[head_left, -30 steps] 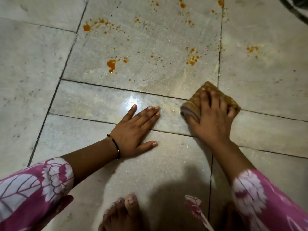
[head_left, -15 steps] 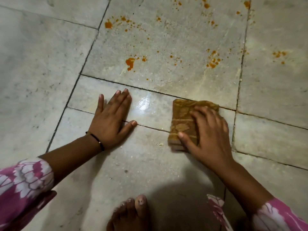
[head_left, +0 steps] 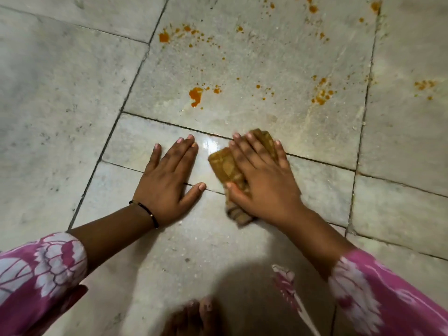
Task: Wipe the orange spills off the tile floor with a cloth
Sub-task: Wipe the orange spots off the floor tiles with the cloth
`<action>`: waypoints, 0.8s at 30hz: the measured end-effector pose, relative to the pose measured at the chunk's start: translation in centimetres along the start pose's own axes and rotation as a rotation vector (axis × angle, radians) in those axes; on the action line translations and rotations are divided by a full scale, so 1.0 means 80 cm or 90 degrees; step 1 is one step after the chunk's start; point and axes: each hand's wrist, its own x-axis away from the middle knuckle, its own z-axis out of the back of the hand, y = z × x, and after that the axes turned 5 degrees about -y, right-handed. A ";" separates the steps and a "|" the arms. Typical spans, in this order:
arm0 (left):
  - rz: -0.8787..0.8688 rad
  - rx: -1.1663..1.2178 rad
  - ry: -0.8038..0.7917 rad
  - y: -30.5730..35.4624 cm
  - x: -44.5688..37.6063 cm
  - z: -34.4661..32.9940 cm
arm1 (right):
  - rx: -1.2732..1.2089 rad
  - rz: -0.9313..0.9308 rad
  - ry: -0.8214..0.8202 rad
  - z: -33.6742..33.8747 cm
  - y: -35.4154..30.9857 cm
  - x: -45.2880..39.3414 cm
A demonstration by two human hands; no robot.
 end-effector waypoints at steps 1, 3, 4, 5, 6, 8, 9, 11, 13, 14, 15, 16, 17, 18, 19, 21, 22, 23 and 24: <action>0.000 0.003 0.000 0.001 0.000 -0.001 | -0.014 -0.007 0.001 0.000 0.018 0.020; 0.001 0.011 -0.005 0.001 0.001 -0.001 | -0.028 -0.065 0.003 0.006 0.054 0.039; 0.002 0.013 -0.005 0.001 0.000 -0.001 | -0.034 -0.110 0.011 0.010 0.068 0.036; 0.002 0.014 -0.006 0.001 0.000 0.000 | -0.037 -0.157 0.023 0.014 0.078 0.024; -0.001 0.014 -0.006 0.001 -0.001 0.000 | -0.039 -0.204 0.035 0.019 0.082 0.005; 0.000 0.015 -0.004 0.001 0.001 0.000 | -0.025 -0.279 0.044 0.023 0.072 -0.045; 0.000 0.016 -0.003 0.002 0.000 0.001 | -0.015 -0.286 0.037 0.024 0.059 -0.068; 0.002 0.012 0.001 0.002 0.000 0.001 | 0.007 -0.217 0.027 0.017 0.020 -0.094; 0.002 0.011 0.004 0.002 -0.001 0.000 | 0.027 -0.112 0.027 0.006 -0.019 -0.079; 0.003 0.012 0.004 0.002 -0.001 0.001 | 0.028 -0.081 0.023 0.001 -0.030 -0.059; 0.002 0.013 0.005 0.002 -0.001 0.001 | 0.019 -0.069 0.013 -0.002 -0.032 -0.034; 0.002 0.014 0.007 0.002 -0.001 0.001 | 0.002 -0.075 0.005 -0.005 -0.026 -0.007; 0.001 0.016 0.009 0.002 0.000 0.001 | -0.016 -0.094 0.006 -0.008 -0.014 0.020; 0.001 0.020 0.011 0.002 -0.001 0.000 | -0.024 -0.121 0.007 -0.008 0.003 0.047; 0.002 0.025 0.012 0.002 0.000 0.000 | -0.024 -0.155 0.007 -0.006 0.023 0.068; 0.006 0.025 0.012 0.002 0.000 0.000 | -0.022 -0.240 0.013 0.004 0.066 0.087; 0.006 0.022 0.012 0.002 0.000 0.001 | -0.023 -0.286 0.024 0.009 0.086 0.083; 0.005 0.021 0.010 0.003 0.000 0.001 | -0.024 -0.329 0.036 0.013 0.104 0.070; 0.005 0.022 0.010 0.004 0.001 0.001 | -0.024 -0.365 0.050 0.019 0.116 0.051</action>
